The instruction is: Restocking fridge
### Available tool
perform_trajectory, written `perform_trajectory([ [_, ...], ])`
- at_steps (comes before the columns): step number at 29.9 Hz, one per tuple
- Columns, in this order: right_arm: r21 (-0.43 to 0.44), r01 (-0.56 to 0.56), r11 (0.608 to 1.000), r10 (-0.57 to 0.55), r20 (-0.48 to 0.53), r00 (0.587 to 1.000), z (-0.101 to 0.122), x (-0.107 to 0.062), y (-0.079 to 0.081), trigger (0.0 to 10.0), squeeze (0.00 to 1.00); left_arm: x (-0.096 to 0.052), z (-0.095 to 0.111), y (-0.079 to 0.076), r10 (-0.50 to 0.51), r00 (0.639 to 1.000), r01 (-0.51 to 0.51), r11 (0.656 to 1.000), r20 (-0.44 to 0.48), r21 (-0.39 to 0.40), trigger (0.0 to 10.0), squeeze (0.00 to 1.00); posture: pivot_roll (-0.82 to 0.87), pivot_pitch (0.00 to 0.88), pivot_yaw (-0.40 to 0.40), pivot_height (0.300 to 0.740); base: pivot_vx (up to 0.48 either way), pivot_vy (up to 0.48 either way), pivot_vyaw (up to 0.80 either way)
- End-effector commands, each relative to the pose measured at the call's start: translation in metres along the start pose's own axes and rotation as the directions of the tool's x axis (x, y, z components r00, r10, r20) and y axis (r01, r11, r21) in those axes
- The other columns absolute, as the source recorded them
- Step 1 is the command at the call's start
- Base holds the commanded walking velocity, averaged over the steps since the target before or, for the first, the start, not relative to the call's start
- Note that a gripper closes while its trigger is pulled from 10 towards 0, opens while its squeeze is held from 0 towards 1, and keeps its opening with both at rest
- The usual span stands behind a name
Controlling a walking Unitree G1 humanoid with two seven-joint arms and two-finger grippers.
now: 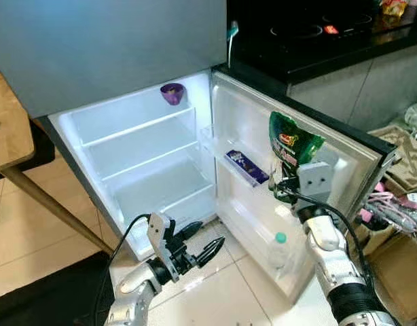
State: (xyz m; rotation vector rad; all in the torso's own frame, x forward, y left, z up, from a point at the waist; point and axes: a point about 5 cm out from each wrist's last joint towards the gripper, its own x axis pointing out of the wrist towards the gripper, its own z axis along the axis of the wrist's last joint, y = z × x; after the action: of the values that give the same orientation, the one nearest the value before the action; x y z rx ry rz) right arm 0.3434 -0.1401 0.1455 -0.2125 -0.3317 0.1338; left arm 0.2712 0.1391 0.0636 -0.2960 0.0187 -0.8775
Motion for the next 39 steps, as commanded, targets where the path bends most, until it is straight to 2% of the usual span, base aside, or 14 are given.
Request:
perform_trajectory([
  [1,-0.027,-0.022,0.999,0.023,0.040,0.999,0.005,0.003,0.006,10.0,0.00,-0.004,0.002,-0.001,-0.008,1.000,0.008,1.000,0.000,-0.002,10.0,0.00,-0.06,0.165,0.058,0.740,0.000,0.000,0.00],
  [10,-0.056,-0.017,0.998,0.021,0.076,0.997,0.010,0.009,0.006,10.0,0.00,-0.005,0.014,-0.004,-0.033,0.999,0.032,0.999,0.018,0.019,10.0,0.00,-0.04,0.193,0.073,0.740,0.000,0.000,0.00],
  [14,-0.130,-0.027,0.991,0.042,0.114,0.993,0.016,0.012,0.004,10.0,0.00,-0.005,0.018,-0.007,-0.046,0.999,0.046,0.999,0.018,0.022,10.0,0.00,-0.03,0.201,0.077,0.740,0.000,0.000,0.00],
  [17,-0.145,-0.026,0.989,0.044,0.120,0.992,0.017,0.012,0.003,10.0,0.00,-0.006,0.018,-0.008,-0.048,0.999,0.047,0.999,0.017,0.022,10.0,0.00,-0.03,0.207,0.078,0.740,0.000,0.000,0.00],
  [21,-0.193,-0.006,0.981,0.031,0.129,0.991,0.016,0.011,-0.005,10.0,0.00,-0.008,0.019,-0.011,-0.051,0.999,0.051,0.999,0.007,0.015,10.0,0.00,-0.02,0.212,0.082,0.740,0.000,0.000,0.00],
  [30,-0.226,0.034,0.973,-0.002,0.142,0.990,0.018,0.010,-0.020,10.0,0.00,-0.010,0.015,-0.015,-0.056,0.998,0.056,0.998,-0.006,-0.002,10.0,0.00,-0.03,0.217,0.083,0.740,0.000,0.000,0.00],
  [34,-0.250,0.071,0.966,-0.030,0.163,0.986,0.022,0.011,-0.033,10.0,0.00,-0.008,0.015,-0.017,-0.064,0.998,0.064,0.998,-0.008,-0.011,10.0,0.00,-0.03,0.219,0.084,0.740,0.000,0.000,0.00],
  [39,-0.262,0.085,0.961,-0.039,0.174,0.984,0.024,0.011,-0.037,10.0,0.00,-0.009,0.015,-0.018,-0.066,0.998,0.066,0.998,-0.013,-0.014,10.0,0.00,-0.03,0.219,0.086,0.740,0.000,0.000,0.00],
])
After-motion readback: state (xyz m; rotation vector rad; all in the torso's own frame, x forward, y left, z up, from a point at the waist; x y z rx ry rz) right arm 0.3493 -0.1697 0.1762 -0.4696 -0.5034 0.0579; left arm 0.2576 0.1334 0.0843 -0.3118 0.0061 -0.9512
